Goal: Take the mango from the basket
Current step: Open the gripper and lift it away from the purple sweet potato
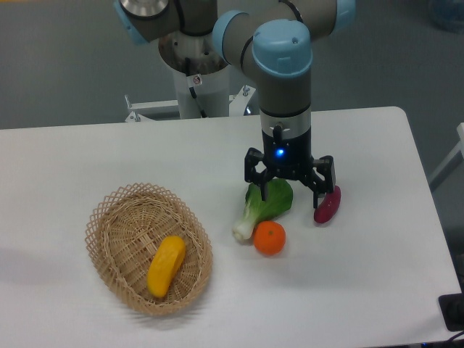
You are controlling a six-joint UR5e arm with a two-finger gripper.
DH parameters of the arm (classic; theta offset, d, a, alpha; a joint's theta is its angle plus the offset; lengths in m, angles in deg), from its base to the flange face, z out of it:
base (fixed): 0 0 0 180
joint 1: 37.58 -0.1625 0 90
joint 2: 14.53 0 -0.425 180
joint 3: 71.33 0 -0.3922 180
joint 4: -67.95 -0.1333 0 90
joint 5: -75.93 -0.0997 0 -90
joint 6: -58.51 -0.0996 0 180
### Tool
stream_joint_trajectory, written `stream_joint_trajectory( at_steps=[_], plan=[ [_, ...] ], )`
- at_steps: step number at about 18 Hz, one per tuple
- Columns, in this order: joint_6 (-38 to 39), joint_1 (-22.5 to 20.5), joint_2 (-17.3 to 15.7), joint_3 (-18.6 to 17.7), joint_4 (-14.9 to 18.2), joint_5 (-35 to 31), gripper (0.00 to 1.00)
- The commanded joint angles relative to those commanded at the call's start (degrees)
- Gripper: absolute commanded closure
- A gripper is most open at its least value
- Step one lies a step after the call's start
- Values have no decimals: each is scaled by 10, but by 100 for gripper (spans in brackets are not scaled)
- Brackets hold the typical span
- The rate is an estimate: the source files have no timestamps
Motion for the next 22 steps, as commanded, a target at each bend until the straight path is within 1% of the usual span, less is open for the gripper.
stream_joint_trajectory(
  at_steps=[5, 8, 12, 14, 17, 20, 22],
  plan=[
    [-1, -1, 0, -5, -2, 4, 0],
    [11, 2, -2, -11, -4, 4, 0],
    [54, 5, -3, -11, -4, 7, 0],
    [58, 8, -5, -13, -4, 7, 0],
    [61, 20, -5, -14, -2, 4, 0],
    [96, 36, -6, -19, -3, 4, 0],
    [100, 47, -5, -23, -3, 1, 0]
  ],
)
